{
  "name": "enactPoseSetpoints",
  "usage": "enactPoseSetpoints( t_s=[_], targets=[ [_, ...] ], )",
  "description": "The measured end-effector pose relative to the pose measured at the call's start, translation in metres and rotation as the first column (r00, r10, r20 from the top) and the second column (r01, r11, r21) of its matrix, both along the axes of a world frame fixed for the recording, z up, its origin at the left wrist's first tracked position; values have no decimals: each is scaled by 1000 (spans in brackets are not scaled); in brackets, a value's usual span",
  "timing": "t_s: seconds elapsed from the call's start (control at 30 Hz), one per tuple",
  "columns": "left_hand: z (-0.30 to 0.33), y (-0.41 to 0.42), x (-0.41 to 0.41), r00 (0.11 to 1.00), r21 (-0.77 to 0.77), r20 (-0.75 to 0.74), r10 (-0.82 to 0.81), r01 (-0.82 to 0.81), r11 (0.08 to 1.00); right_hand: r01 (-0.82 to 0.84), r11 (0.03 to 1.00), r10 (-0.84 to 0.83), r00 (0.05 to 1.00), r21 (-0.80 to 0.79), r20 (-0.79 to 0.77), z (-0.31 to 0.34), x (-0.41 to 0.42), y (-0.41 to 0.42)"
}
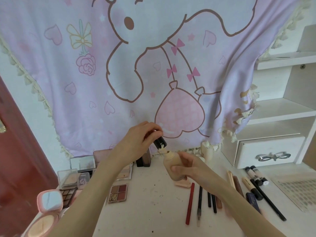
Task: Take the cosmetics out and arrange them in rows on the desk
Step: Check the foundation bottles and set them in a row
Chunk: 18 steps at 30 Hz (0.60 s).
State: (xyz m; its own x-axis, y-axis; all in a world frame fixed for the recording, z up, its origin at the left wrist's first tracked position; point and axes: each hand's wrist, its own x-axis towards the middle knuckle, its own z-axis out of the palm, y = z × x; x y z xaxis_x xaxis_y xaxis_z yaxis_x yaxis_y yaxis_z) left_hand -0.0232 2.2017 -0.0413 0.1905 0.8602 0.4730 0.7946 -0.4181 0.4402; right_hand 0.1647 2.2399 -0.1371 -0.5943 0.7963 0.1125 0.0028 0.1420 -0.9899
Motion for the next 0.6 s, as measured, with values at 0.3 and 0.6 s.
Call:
enactPoseSetpoints(
  t_s=[0.3, 0.6],
  targets=[
    [-3, 2, -1, 1000, -6, -13, 7, -7, 1000, 29, 999, -28, 999, -45, 19, -6, -4, -1],
    [-2, 1, 0, 1000, 22, 16, 22, -22, 1000, 75, 994, -75, 997, -75, 9, -13, -4, -1]
  ],
)
